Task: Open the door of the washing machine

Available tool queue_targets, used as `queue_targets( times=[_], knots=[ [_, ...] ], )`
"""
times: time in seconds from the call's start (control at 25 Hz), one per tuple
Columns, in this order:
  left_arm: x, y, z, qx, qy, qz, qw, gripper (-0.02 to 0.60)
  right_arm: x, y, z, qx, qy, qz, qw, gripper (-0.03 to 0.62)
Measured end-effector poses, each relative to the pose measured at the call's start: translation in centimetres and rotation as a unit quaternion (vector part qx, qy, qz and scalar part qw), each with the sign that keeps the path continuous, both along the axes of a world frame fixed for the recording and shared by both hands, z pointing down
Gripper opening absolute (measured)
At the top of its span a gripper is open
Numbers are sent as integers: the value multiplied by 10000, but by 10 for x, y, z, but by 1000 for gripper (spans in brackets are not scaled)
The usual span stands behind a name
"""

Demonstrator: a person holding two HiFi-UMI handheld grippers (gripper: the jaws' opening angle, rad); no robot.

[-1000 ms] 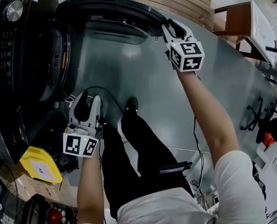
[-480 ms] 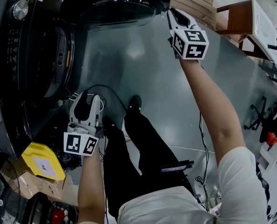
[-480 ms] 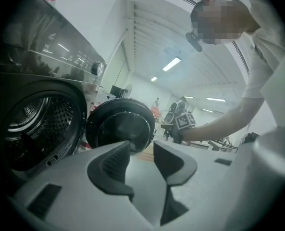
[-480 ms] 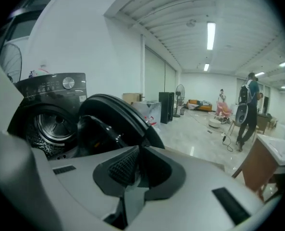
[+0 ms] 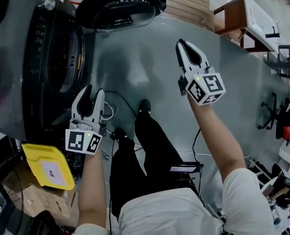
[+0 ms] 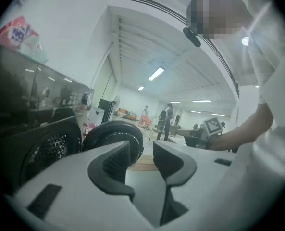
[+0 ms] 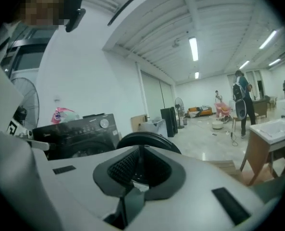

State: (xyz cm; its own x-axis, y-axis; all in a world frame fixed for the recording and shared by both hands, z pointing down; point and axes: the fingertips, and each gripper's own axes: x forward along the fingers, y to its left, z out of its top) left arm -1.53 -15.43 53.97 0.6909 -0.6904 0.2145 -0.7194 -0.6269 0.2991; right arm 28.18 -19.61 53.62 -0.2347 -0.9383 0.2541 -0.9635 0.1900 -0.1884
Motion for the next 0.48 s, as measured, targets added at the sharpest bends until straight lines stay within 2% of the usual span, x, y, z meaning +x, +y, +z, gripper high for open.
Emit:
queue_targets(
  times=[0.24,0.36,0.48],
  knots=[
    [-52,76,-100,491,32,196,9986,108,-78,124,-133,716,263,-390,9963,51],
    [-89,119,-154,750,61,129,9971,85,-97,183,-194,930,-163,-109,9955,51],
    [-119,147,-203,1078,119,66,9941,62,-110,228,-255,1399,-9,19,9902,51]
  ],
)
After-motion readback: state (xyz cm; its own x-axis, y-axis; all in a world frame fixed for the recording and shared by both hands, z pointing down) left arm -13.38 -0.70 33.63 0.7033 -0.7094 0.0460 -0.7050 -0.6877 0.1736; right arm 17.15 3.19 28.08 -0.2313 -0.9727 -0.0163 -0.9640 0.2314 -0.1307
